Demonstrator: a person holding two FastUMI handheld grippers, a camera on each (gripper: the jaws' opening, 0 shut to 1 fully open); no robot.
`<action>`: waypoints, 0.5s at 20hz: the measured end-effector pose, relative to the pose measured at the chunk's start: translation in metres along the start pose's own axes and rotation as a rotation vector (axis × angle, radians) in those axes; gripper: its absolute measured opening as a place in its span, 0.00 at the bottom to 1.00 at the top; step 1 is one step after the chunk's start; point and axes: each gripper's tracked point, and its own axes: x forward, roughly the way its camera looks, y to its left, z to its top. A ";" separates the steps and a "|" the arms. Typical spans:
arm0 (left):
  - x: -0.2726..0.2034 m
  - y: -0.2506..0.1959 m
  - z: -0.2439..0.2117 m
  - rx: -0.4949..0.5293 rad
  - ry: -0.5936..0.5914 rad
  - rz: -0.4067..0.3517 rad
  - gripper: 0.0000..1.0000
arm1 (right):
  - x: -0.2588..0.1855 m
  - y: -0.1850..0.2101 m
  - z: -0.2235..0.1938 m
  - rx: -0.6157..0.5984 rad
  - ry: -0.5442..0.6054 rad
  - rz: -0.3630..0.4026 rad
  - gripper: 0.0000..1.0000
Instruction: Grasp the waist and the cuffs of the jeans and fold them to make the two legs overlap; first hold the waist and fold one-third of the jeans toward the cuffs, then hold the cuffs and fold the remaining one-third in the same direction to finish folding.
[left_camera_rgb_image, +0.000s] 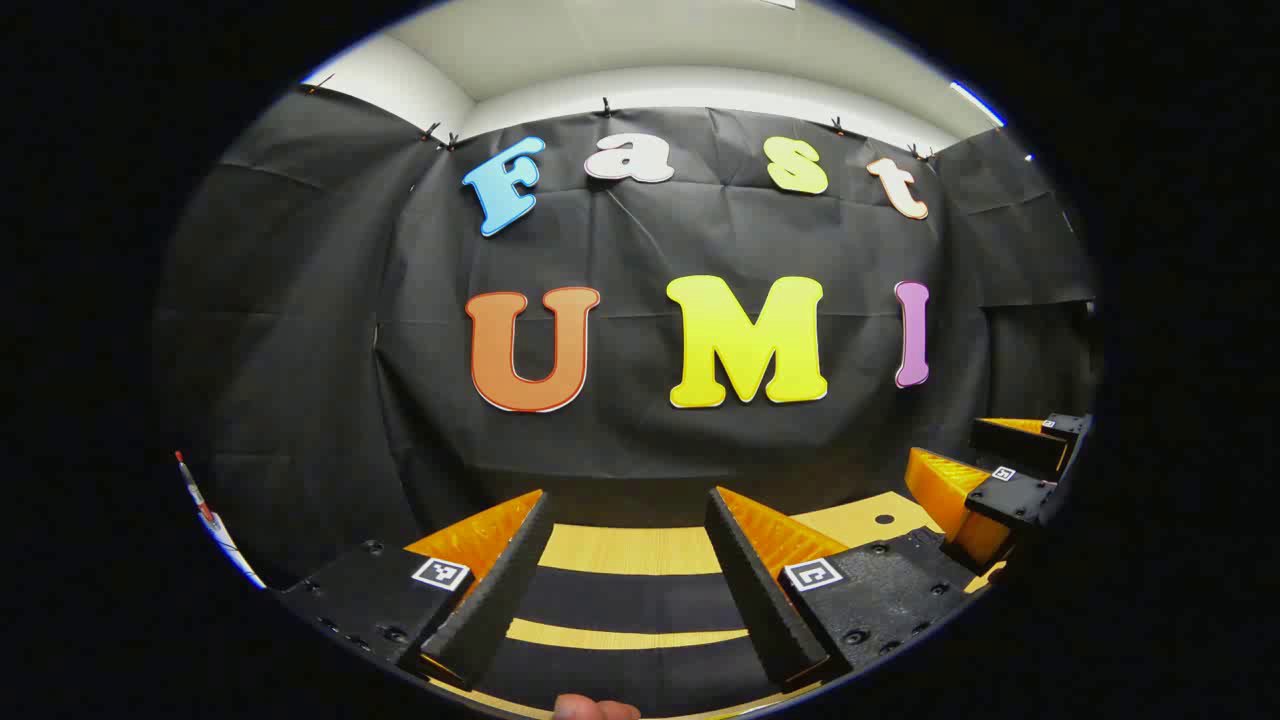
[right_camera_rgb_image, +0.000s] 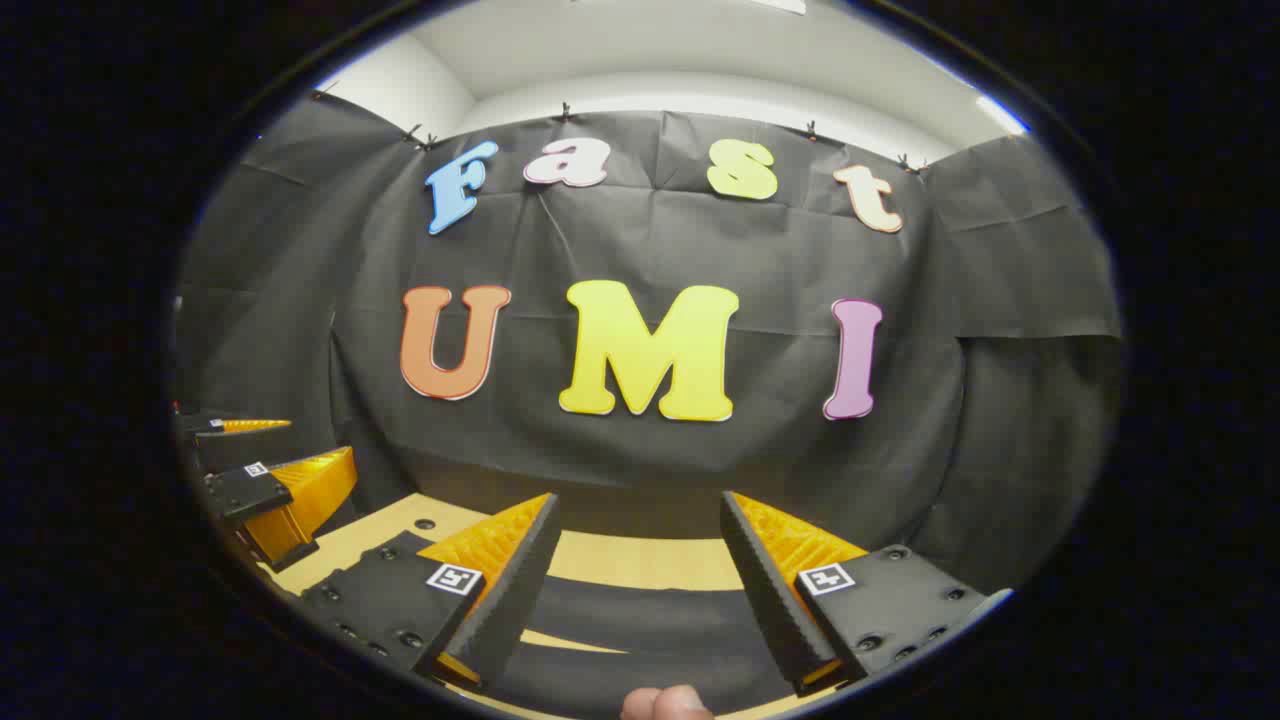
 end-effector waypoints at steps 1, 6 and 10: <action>0.001 0.000 -0.001 0.002 0.001 0.001 0.99 | 0.001 -0.002 0.001 0.002 0.001 -0.005 0.99; 0.005 0.000 -0.004 0.006 0.014 0.007 0.98 | 0.003 -0.010 -0.001 0.000 -0.001 -0.020 0.99; 0.004 -0.004 -0.001 0.011 0.007 0.005 0.98 | 0.004 -0.016 0.001 0.006 -0.003 -0.029 0.99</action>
